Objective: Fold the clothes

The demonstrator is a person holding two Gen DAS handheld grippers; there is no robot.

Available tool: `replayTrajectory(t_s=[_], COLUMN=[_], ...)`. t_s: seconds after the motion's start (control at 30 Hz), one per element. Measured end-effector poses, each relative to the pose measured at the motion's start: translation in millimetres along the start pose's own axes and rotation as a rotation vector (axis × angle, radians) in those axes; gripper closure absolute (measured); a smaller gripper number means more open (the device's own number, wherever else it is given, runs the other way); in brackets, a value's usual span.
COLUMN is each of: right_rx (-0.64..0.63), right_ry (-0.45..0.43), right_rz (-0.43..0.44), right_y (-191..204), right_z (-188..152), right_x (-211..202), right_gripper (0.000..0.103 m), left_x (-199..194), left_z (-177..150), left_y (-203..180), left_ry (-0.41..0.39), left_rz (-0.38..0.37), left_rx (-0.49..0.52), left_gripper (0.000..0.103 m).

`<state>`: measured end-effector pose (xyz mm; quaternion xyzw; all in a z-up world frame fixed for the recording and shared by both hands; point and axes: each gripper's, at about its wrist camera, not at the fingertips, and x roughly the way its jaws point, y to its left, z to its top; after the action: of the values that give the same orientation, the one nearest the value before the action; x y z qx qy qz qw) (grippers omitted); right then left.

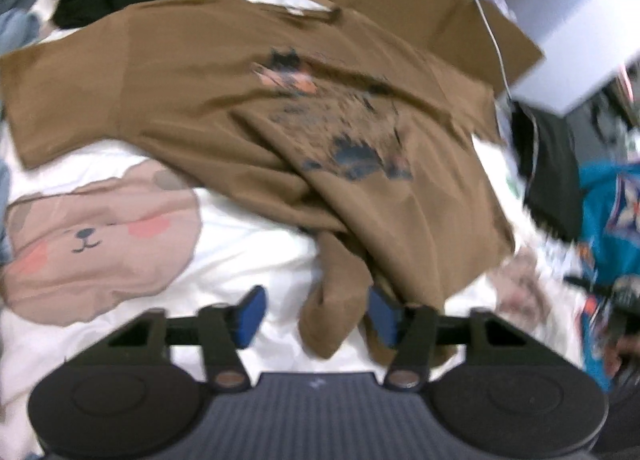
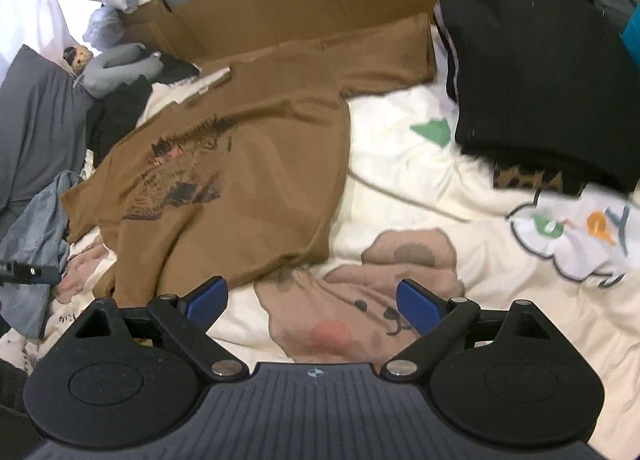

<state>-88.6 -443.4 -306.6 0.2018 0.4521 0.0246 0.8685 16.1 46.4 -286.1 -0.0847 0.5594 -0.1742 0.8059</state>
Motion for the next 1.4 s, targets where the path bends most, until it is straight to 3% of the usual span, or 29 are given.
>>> replayTrajectory(t_s=[0.13, 0.23, 0.6, 0.83, 1.2, 1.27, 1.4], right_rx=[0.013, 0.007, -0.008, 0.001, 0.011, 0.003, 0.002], right_ry=[0.016, 0.023, 0.058, 0.085, 0.114, 0.112, 0.092], right_rz=[-0.001, -0.006, -0.024, -0.030, -0.026, -0.020, -0.002], right_y=[2.3, 4.5, 1.5, -0.8, 0.6, 4.0, 9.5], right_z=[-4.3, -7.0, -19.6, -27.2, -34.3, -33.1, -26.8], right_x=[8.7, 10.4, 12.7, 19.2, 28.6, 29.2, 31.8], right_gripper=[0.009, 0.009, 0.009, 0.009, 0.009, 0.009, 0.009], left_x=[16.7, 26.8, 58.9, 77.5, 88.6, 84.8, 65.7], left_z=[-13.7, -23.5, -47.5, -46.1, -44.4, -43.8, -43.2], left_y=[-16.2, -24.2, -40.7, -35.1, -39.1, -38.1, -30.0], left_ry=[0.028, 0.027, 0.028, 0.026, 0.001, -0.003, -0.013], left_rz=[-0.014, 0.026, 0.074, 0.148, 0.189, 0.186, 0.137], left_rx=[0.049, 0.060, 0.065, 0.060, 0.090, 0.087, 0.052], left_gripper=[0.062, 0.072, 0.071, 0.071, 0.071, 0.090, 0.093])
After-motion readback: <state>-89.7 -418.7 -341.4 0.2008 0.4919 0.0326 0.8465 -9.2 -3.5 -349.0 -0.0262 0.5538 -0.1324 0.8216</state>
